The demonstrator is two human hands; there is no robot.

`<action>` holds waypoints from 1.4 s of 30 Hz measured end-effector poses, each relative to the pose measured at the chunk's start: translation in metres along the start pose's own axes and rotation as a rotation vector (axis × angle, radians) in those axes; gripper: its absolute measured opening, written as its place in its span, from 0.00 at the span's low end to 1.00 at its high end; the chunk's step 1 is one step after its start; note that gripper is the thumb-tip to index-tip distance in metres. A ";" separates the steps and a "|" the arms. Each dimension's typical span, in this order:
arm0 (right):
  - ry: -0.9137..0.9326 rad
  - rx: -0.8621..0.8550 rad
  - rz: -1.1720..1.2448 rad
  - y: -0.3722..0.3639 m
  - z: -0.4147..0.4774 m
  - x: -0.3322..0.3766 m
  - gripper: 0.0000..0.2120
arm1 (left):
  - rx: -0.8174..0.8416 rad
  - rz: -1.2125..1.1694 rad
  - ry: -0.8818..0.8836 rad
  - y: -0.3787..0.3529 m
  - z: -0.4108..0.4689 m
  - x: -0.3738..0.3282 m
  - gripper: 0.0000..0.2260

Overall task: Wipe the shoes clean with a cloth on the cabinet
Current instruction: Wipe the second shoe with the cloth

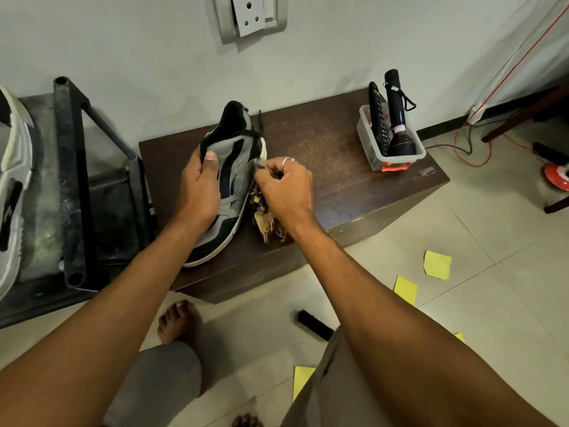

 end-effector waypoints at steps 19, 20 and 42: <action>0.134 -0.078 -0.032 -0.019 0.015 0.004 0.13 | 0.026 0.289 -0.098 -0.002 -0.003 -0.001 0.23; 0.127 -0.091 -0.011 -0.019 0.019 0.006 0.13 | 0.034 0.291 -0.109 -0.002 -0.003 -0.001 0.23; 0.028 0.097 0.312 0.001 0.008 0.007 0.07 | 0.066 0.264 -0.104 -0.001 0.001 0.003 0.27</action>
Point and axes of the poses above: each hand's wrist, its own z-axis towards the middle knuckle, its own y-axis out of the back of the hand, x = y × z, the point moved 1 cm from there along z, towards the middle knuckle, and after that the axes turned 6 degrees about x, right-handed, at the moved point
